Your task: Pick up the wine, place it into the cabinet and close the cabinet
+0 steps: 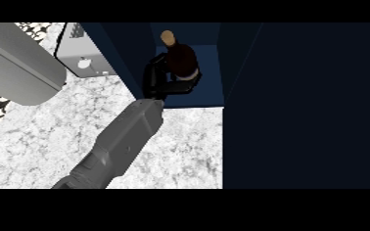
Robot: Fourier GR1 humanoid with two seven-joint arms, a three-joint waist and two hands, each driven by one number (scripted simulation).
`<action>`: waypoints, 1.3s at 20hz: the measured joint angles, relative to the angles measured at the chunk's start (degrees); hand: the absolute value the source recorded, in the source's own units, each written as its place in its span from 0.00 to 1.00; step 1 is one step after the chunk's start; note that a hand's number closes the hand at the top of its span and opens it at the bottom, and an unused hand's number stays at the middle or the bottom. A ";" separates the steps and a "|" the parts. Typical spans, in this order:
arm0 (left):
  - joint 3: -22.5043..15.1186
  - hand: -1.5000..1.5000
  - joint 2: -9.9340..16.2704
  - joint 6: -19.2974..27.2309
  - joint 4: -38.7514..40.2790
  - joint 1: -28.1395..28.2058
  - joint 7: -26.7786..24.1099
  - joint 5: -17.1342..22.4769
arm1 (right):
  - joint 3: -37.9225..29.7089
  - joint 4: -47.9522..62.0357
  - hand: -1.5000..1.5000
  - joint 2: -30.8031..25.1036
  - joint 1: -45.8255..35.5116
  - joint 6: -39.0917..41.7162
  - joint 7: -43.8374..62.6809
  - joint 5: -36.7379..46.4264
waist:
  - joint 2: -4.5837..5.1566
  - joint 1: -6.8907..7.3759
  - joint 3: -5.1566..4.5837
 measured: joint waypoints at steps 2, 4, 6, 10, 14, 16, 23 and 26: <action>-0.39 1.00 -0.01 -0.02 1.33 -0.26 0.47 0.06 | -0.35 -0.14 0.00 -0.49 -1.15 -0.50 1.30 -0.71 | 0.01 -0.01 0.01; -0.21 1.00 0.01 0.07 3.26 -1.22 0.67 0.62 | 0.55 -0.05 0.00 0.09 -0.94 -0.60 0.92 0.18 | 0.10 -0.30 -0.01; -0.59 1.00 0.00 0.03 4.00 -1.06 0.53 0.91 | 0.35 -0.26 0.00 -0.04 -0.25 -0.10 0.50 -0.12 | 0.10 -0.39 -0.01; -0.49 1.00 0.00 -0.55 6.07 -1.39 -0.79 1.67 | 0.90 -0.19 0.00 0.20 -2.25 -1.22 1.62 0.02 | 0.24 -0.63 -0.03; 0.49 1.00 -0.06 -1.14 7.51 -1.30 -4.39 2.66 | 1.01 -0.18 0.00 -0.02 -2.04 -0.92 1.70 -0.01 | 0.37 -1.02 -0.07; 0.56 1.00 -0.05 -1.74 7.80 -1.38 -5.81 2.87 | 0.42 0.47 0.00 -0.49 -2.32 -0.53 1.33 -0.21 | 0.45 -1.17 -0.11; 0.42 0.00 -0.13 -3.24 8.48 -1.98 -9.09 1.57 | 2.24 -2.09 0.00 0.53 -0.54 -1.31 1.86 1.63 | 0.78 -0.83 -0.54; -0.12 0.00 -0.13 -4.35 7.04 -1.40 -10.54 0.74 | 1.29 -2.24 0.00 0.01 -1.27 -1.76 2.70 1.01 | 0.78 -0.41 -0.67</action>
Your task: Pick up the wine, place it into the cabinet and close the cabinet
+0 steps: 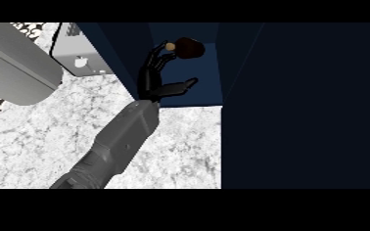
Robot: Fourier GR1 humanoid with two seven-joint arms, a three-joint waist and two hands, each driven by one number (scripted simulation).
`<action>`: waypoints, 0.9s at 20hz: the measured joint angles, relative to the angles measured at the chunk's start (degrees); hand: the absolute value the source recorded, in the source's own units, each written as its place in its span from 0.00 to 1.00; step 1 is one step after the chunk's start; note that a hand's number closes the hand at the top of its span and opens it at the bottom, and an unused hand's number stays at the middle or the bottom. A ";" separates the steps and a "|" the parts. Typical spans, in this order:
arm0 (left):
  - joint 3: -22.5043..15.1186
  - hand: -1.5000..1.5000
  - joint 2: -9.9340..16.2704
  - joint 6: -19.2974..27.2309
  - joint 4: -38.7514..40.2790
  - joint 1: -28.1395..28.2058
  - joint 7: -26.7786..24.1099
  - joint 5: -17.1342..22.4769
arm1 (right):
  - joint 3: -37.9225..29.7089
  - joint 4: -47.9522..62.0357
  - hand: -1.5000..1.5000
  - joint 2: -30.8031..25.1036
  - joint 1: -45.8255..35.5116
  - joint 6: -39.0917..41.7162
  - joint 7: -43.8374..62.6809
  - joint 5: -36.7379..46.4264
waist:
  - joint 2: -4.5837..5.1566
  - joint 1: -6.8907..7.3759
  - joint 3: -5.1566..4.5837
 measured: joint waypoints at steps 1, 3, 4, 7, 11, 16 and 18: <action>-0.16 0.00 0.00 -0.06 -0.65 0.24 -0.10 -0.18 | 0.42 -0.69 0.00 0.13 0.13 -0.31 0.58 0.25 | -0.03 0.17 -0.03; -0.80 0.00 -0.01 0.96 -2.39 0.89 -0.21 -0.67 | 0.69 -0.84 0.00 0.45 0.32 -0.59 0.45 0.83 | -0.17 0.65 -0.03; -1.10 0.00 0.01 1.54 -3.13 1.27 -0.44 -1.01 | 1.06 -1.78 0.00 0.57 0.45 -0.96 1.22 0.87 | -0.27 0.80 0.01; -2.07 0.00 0.09 3.30 -7.09 3.35 0.48 -1.85 | 1.24 -1.96 0.00 0.87 1.69 -0.74 0.48 1.47 | -0.68 1.57 0.16; -3.71 0.00 0.88 5.75 -14.64 7.43 2.13 -3.59 | 0.27 -3.34 0.00 0.38 2.91 -0.48 1.33 -0.15 | -1.15 2.38 0.37; -8.11 0.00 4.74 9.54 -30.04 15.45 6.14 -7.00 | 0.68 -3.39 0.00 0.74 3.33 -0.43 0.75 0.76 | -1.65 3.38 0.61; -10.11 0.00 7.47 10.88 -37.48 19.03 8.63 -8.15 | 1.39 -4.05 0.00 1.11 3.08 -1.12 1.51 1.42 | -1.77 3.66 0.67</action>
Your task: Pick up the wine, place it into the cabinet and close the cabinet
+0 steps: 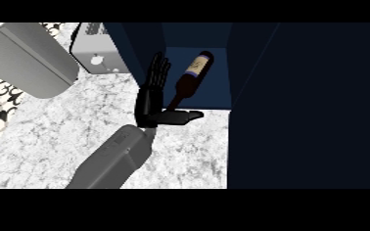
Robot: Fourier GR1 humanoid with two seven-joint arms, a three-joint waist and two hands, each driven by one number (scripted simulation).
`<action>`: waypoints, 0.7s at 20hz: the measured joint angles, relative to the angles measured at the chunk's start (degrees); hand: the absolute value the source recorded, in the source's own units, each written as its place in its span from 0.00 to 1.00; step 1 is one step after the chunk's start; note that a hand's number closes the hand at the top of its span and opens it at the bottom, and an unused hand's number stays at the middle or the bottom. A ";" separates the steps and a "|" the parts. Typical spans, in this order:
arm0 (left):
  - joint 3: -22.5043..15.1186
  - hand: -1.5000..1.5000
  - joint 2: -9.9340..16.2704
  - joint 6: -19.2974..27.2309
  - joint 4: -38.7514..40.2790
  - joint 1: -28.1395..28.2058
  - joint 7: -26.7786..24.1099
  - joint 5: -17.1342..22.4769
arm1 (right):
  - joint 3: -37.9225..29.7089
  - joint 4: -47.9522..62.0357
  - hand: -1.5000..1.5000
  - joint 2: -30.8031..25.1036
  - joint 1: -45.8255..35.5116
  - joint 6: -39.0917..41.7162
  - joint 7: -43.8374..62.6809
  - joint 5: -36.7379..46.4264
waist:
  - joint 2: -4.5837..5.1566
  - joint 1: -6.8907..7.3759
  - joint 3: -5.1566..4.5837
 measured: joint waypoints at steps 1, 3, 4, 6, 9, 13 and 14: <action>-0.95 0.00 1.42 0.69 -3.82 1.59 1.25 -0.58 | 0.50 0.16 0.00 0.14 -0.58 -0.33 0.36 0.51 | -0.03 0.13 0.01; -2.07 0.00 4.17 2.02 -10.99 3.52 4.60 -1.45 | 1.02 0.97 0.00 0.39 -1.23 -0.41 -0.20 1.50 | 0.02 0.03 0.04; -2.90 0.00 5.34 2.93 -14.78 5.51 5.24 -2.18 | 0.53 0.89 0.00 0.08 -1.80 -0.55 0.25 1.01 | 0.04 0.02 0.05; -3.47 0.00 8.12 4.25 -21.85 8.78 7.46 -3.01 | 0.62 -0.04 0.00 0.03 -1.93 -0.89 1.46 0.21 | 0.09 -0.19 0.05; -5.32 0.00 10.52 7.99 -31.81 14.05 9.44 -5.52 | 0.42 -0.32 0.00 -0.29 -2.68 -1.11 2.43 -0.50 | 0.16 -0.38 0.05; -6.36 0.00 13.62 11.62 -43.20 19.49 12.96 -8.22 | -0.08 -0.96 0.00 -1.05 -4.45 -1.90 4.27 -1.08 | 0.26 -0.66 0.05; -6.77 0.00 14.40 12.44 -46.01 20.86 13.70 -8.87 | 0.64 -0.42 1.00 -0.80 -3.81 -1.21 3.13 -0.22 | 0.28 -0.68 0.05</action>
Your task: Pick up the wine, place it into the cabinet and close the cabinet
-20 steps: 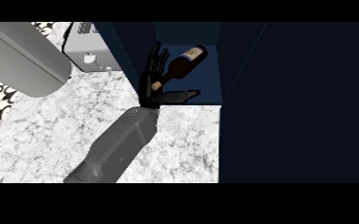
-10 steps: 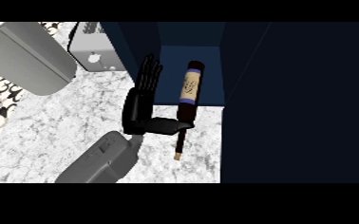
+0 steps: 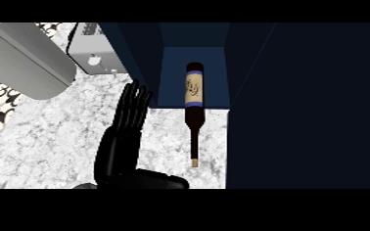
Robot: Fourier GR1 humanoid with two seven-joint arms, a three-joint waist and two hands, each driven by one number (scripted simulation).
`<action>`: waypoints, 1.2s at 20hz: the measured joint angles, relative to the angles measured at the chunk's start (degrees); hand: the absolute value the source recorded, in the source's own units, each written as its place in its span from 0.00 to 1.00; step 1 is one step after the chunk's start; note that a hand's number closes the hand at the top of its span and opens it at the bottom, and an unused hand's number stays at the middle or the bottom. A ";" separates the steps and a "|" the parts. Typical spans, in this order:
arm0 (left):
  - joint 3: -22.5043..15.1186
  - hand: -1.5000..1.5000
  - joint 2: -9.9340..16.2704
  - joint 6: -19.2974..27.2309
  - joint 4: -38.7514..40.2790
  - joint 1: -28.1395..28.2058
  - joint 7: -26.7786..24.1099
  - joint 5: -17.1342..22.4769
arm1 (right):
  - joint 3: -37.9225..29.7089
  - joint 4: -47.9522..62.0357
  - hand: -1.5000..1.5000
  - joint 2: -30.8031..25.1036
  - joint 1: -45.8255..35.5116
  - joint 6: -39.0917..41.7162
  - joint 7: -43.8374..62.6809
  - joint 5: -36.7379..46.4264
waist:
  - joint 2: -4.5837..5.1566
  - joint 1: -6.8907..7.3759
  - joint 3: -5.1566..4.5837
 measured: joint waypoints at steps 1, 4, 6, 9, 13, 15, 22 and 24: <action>-0.05 0.00 0.33 0.76 -2.13 0.90 0.70 -0.81 | -0.58 -0.17 1.00 -0.66 -0.17 0.36 0.38 -0.56 | 0.03 -0.09 0.01; -0.02 0.00 2.47 1.53 -7.27 4.76 1.16 -2.47 | 0.48 -0.50 1.00 -2.02 1.55 3.18 -0.33 0.13 | 0.05 -0.20 0.01; 0.71 0.00 3.89 1.99 -9.75 6.74 1.45 -2.97 | 1.00 -0.90 1.00 -3.75 2.15 5.87 -0.66 -0.11 | 0.06 -0.21 0.01; 1.51 0.00 5.62 2.91 -12.62 9.92 0.98 -3.85 | 4.16 -1.94 1.00 -6.03 2.79 9.67 0.93 -0.81 | 0.05 -0.02 0.00; 3.63 0.00 9.54 2.66 -17.29 16.41 -0.07 -4.32 | 7.20 -4.07 1.00 -7.62 5.57 12.90 2.52 -2.75 | 0.01 -0.07 -0.04; 5.48 0.00 11.91 1.65 -19.99 20.34 -1.25 -3.80 | 9.62 -4.15 1.00 -7.41 7.54 13.46 3.31 -2.93 | -0.02 0.08 -0.05; 13.89 0.00 17.74 -4.40 -26.65 32.89 -5.15 0.22 | 22.21 -4.91 1.00 -3.79 8.88 10.55 8.10 -3.06 | -0.11 0.35 -0.13; 17.09 0.00 19.29 -7.03 -27.82 36.35 -6.07 1.95 | 25.62 -4.94 1.00 -2.51 8.31 9.08 9.37 -2.50 | -0.13 0.42 -0.14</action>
